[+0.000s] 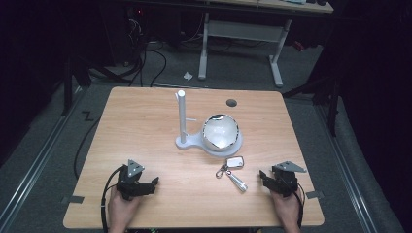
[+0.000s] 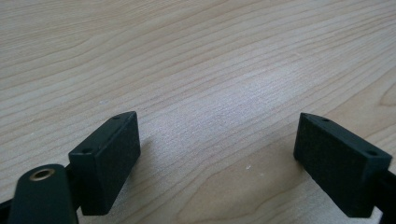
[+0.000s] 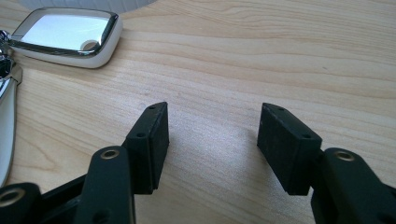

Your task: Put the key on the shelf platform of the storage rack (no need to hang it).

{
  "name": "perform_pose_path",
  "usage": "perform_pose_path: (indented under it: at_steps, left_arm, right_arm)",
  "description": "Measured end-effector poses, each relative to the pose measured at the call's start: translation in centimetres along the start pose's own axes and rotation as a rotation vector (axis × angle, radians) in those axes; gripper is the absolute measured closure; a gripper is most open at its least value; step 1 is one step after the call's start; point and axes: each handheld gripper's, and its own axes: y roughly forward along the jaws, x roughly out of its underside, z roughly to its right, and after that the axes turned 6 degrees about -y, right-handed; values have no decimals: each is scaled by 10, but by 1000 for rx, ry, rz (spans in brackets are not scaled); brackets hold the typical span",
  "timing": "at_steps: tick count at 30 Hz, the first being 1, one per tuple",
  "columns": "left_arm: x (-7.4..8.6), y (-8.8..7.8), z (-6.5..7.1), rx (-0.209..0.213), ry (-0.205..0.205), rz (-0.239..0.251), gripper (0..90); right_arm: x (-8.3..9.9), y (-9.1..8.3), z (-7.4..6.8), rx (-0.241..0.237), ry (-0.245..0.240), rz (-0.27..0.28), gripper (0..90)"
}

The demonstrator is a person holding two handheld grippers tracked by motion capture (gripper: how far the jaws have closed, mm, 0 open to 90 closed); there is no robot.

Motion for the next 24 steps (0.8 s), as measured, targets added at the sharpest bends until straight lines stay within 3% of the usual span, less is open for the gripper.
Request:
perform_pose_path:
  at_steps: [11,24]
  left_arm:
    - [0,0,0,1,0,-1,150]
    - [0,0,0,1,0,-1,150]
  right_arm:
    - [0,0,0,-1,-1,1,432]
    - [0,1,-1,-12,-11,-5,362]
